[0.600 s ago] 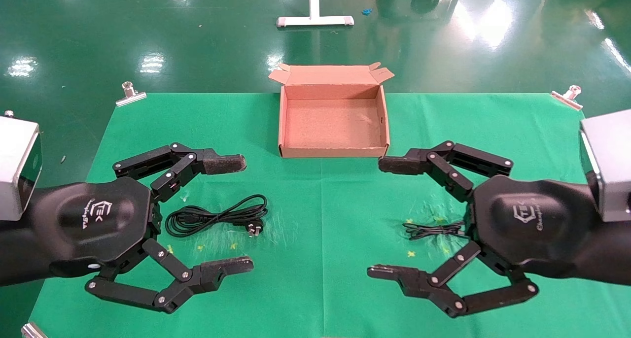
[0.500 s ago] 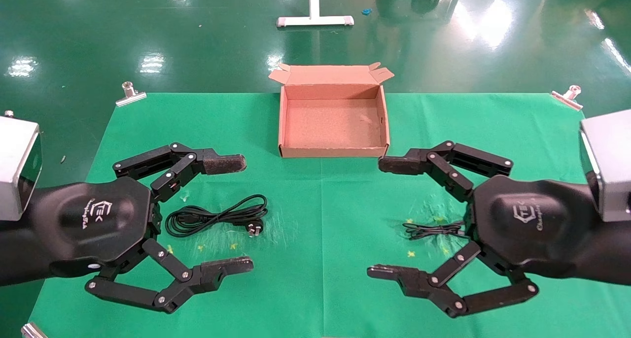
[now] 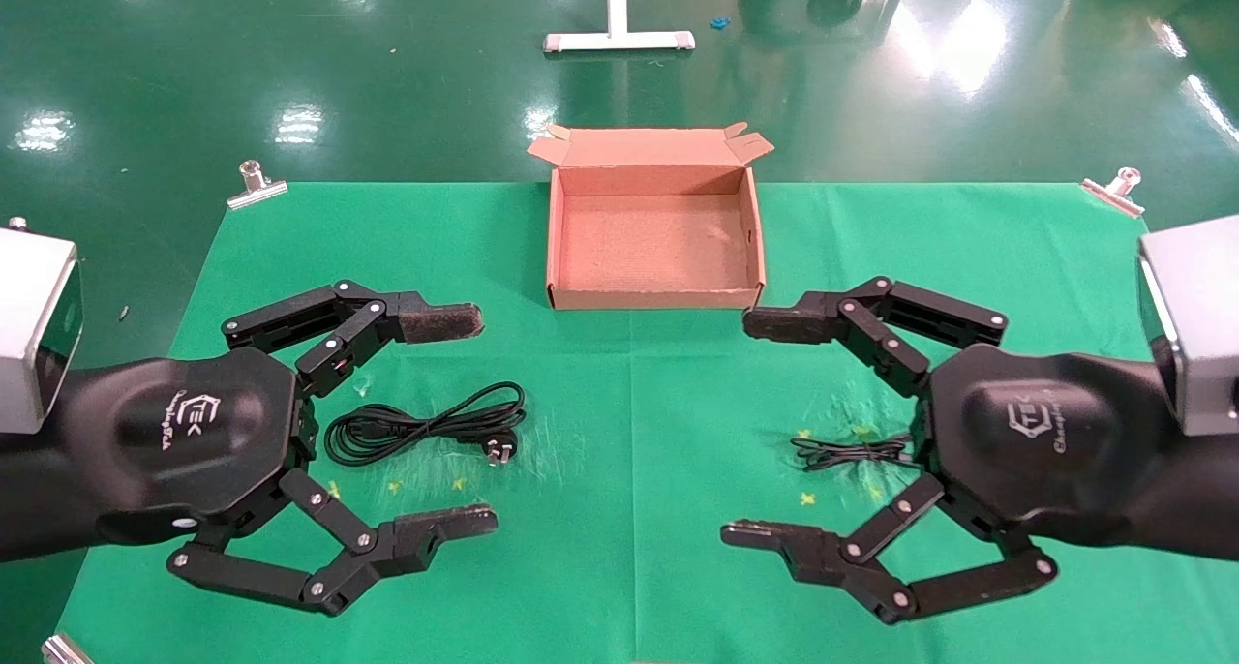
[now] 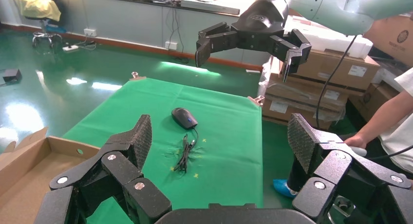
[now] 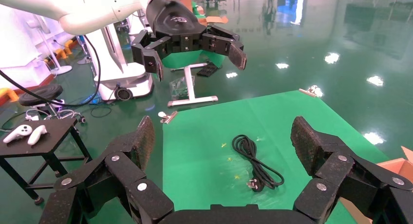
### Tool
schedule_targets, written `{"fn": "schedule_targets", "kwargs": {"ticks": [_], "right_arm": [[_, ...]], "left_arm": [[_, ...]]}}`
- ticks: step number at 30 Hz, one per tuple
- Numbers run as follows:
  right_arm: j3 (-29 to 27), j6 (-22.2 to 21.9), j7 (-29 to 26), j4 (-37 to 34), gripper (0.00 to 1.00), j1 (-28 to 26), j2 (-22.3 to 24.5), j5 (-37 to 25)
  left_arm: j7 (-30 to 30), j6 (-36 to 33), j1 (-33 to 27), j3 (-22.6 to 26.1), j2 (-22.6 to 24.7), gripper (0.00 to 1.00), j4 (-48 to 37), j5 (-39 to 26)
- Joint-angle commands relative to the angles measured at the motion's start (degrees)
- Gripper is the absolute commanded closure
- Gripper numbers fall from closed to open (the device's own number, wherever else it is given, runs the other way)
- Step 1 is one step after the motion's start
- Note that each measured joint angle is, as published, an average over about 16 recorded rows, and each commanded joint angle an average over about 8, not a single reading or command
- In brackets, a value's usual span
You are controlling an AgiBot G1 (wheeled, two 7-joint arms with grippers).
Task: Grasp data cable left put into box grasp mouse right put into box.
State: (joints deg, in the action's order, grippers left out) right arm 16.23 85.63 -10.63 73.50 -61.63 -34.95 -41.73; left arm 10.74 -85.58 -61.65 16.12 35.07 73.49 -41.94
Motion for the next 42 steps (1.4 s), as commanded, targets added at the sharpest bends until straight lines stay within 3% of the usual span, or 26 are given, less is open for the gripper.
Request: {"fn": "schedule_targets", "kwargs": {"ticks": [1, 19, 23, 28, 33, 42], "right_arm": [[0.0, 0.0, 0.0, 0.0, 0.0, 0.0, 0.0, 0.0], [0.0, 0.0, 0.0, 0.0, 0.0, 0.0, 0.0, 0.0], [0.4, -0.3, 0.7, 0.4, 0.0, 0.0, 0.5, -2.0], [2.2, -2.7, 0.7, 1.6, 0.0, -0.2, 2.1, -9.2], [3.8, -5.5, -1.4, 3.0, 0.0, -1.1, 3.1, -15.0], [3.6, -6.4, -1.9, 3.5, 0.0, -1.5, 3.7, -15.9]], "left_arm": [[0.0, 0.0, 0.0, 0.0, 0.0, 0.0, 0.0, 0.0], [0.0, 0.0, -0.1, 0.0, -0.1, 0.0, 0.1, 0.0], [0.1, 0.1, -1.2, 0.6, -0.9, 0.0, 1.1, -2.7], [2.0, -0.4, -6.5, 5.0, -1.9, 0.0, 3.3, -14.9], [5.5, -1.4, -14.1, 11.2, 0.0, 0.0, 4.0, -29.5], [8.8, 3.3, -22.6, 19.8, 8.4, 0.0, 4.1, -54.1]]}}
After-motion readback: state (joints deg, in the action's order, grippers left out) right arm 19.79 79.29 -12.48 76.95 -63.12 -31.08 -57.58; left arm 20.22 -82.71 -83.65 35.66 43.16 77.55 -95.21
